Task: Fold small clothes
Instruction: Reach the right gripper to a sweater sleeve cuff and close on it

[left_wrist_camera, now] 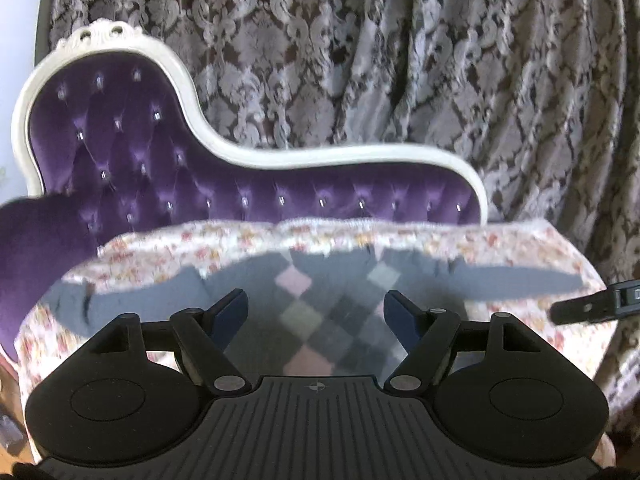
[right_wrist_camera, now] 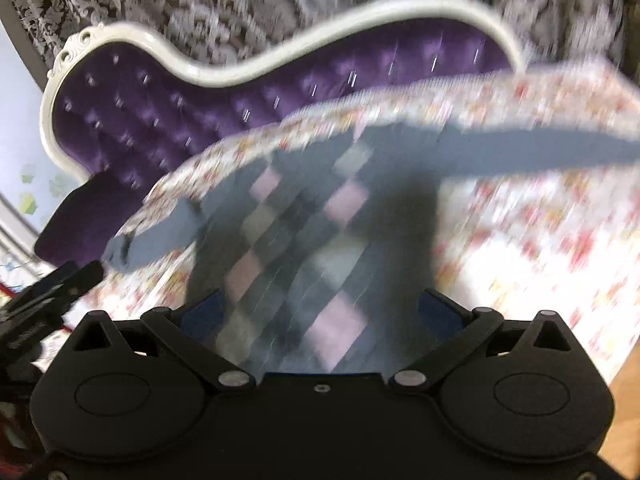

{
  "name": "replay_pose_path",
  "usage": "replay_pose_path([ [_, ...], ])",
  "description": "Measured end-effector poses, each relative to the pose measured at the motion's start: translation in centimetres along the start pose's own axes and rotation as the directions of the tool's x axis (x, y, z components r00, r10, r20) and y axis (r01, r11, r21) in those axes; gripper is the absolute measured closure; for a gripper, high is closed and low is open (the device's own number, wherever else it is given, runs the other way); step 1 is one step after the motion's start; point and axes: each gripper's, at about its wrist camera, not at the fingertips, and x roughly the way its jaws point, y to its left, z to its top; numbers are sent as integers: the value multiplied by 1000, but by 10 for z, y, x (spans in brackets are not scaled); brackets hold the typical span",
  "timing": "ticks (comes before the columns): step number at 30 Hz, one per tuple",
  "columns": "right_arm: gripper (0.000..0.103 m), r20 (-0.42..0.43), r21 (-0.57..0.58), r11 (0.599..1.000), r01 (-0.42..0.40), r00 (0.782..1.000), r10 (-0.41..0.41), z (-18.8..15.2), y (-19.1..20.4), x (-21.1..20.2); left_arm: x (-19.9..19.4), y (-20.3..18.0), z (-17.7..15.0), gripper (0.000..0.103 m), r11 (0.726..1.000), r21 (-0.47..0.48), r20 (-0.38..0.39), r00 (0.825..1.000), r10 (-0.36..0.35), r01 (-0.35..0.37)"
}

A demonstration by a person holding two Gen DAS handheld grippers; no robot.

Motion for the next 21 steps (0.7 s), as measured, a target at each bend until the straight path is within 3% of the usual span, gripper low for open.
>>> replay_pose_path([
  [5, 1, 170, -63, 993, 102, 981, -90, 32, -1, -24, 8, -4, 24, 29, 998, 26, 70, 996, 57, -59],
  [11, 1, 333, -97, 967, 235, 923, -191, 52, -26, -20, 31, -3, 21, 29, 999, 11, 36, 998, 44, -45],
  [14, 8, 325, -103, 949, 297, 912, -250, 55, -49, 0, 56, -8, 12, 29, 999, 7, -10, 999, 38, -38],
  [16, 33, 282, -94, 942, 322, 916, -285, 52, -70, 20, 72, -8, 4, 29, 999, 0, -45, 998, 32, -32],
  [21, 39, 160, 3, 959, 285, 946, -281, 34, -135, 67, 118, -14, -16, 29, 999, 14, -131, 990, 52, -51],
])
